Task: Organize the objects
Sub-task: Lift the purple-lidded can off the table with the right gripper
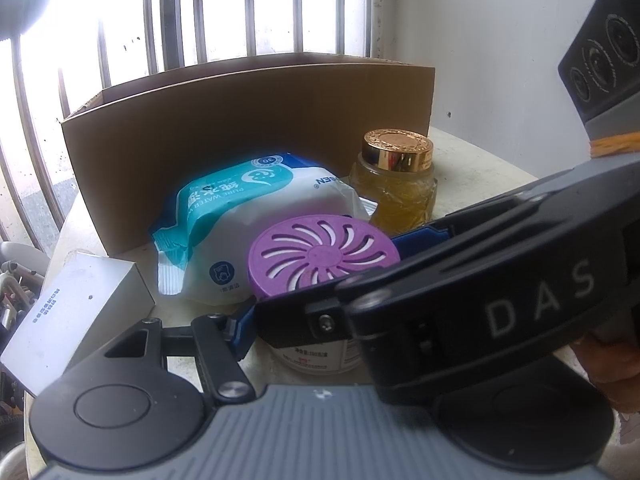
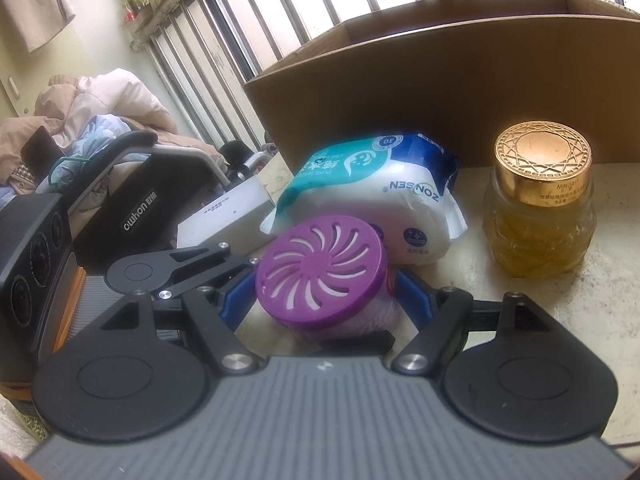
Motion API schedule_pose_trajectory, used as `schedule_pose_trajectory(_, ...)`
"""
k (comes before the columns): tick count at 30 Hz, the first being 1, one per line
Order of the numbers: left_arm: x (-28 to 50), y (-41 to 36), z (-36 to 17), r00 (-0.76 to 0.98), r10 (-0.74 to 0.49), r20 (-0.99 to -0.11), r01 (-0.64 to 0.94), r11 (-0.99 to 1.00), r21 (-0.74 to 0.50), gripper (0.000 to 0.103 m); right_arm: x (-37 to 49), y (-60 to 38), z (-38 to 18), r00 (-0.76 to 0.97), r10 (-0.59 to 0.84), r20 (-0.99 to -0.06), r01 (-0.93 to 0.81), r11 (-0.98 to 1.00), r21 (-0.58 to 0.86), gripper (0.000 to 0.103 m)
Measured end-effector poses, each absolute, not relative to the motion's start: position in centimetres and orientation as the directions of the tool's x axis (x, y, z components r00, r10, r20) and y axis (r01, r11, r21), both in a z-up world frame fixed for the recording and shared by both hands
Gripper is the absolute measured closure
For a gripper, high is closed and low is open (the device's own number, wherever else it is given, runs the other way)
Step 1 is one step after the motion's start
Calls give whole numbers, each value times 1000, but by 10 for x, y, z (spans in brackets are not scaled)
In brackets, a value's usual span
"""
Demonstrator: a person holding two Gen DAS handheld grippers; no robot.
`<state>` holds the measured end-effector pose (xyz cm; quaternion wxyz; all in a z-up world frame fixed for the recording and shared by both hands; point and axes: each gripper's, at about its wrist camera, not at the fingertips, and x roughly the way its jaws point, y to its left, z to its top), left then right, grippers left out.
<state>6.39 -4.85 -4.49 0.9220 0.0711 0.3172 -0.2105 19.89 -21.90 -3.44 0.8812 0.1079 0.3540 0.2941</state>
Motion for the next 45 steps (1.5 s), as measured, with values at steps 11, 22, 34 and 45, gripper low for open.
schedule_pose_trajectory(11, 64, -49, -44, 714, -343, -611, 435, 900, 2, 37, 200, -220, -34, 577, 595, -559, -436, 804, 405, 28)
schedule_pose_trajectory(22, 57, -49, -35, 730, -341, -591, 433, 901, 14, 37, 193, -223, -25, 586, 601, -543, -444, 799, 406, 28)
schedule_pose_trajectory(34, 40, -46, -27, 753, -339, -563, 427, 904, 27, 37, 180, -221, -14, 601, 603, -525, -458, 798, 391, 28)
schedule_pose_trajectory(45, 25, -40, -5, 787, -334, -519, 413, 910, 41, 37, 167, -219, 5, 624, 611, -488, -478, 792, 380, 28)
